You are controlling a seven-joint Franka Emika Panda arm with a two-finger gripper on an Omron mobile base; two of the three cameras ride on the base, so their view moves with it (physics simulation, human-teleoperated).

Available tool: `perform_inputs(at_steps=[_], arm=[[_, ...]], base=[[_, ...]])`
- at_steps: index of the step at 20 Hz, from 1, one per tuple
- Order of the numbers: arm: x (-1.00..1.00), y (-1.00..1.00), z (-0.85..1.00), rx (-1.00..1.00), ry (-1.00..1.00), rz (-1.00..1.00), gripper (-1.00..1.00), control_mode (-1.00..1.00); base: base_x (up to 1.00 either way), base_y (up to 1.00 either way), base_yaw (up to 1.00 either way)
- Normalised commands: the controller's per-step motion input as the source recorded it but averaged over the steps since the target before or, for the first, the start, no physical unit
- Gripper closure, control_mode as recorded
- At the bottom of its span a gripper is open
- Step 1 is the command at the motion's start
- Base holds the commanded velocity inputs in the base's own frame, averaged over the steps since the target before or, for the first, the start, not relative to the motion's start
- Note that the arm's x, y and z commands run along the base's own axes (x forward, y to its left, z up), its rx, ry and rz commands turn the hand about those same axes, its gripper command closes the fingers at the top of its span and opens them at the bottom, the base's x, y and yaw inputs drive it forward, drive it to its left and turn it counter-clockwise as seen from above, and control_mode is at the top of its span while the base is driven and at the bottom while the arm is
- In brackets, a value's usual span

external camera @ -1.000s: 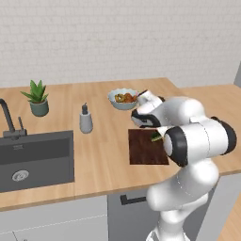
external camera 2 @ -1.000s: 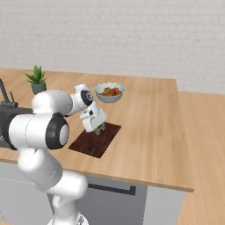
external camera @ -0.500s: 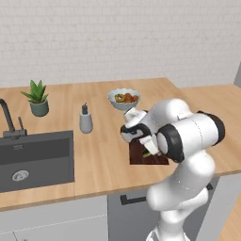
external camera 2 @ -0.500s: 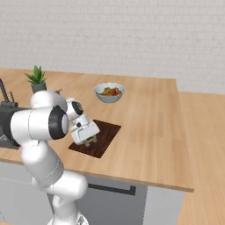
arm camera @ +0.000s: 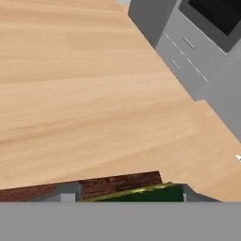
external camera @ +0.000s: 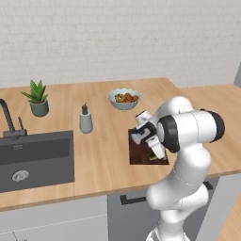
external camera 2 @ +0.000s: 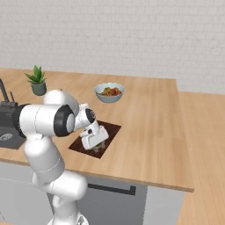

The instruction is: Pick up the sponge from the counter and clean the cutting board by briefly scrubbing or pressing down on the cutting board. Once finished, release the sponge.

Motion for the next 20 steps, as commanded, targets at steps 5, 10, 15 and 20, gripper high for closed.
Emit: perform_inputs(at_steps=[5,10,15,20], arm=[[0.39,-0.01,-0.35,0.0,-0.01,0.0,1.0,-1.0],[0.73,0.0,-0.5,-0.01,-0.15,-0.05,1.0,-1.0],[0.8,0.0,-0.62,-0.03,-0.24,-0.19,1.0,-1.0],[0.83,0.0,-0.65,-0.03,-0.3,-0.24,1.0,-1.0]], base=[[0.0,0.0,0.0],[0.0,0.0,0.0],[0.0,0.0,0.0],[0.0,0.0,0.0]])
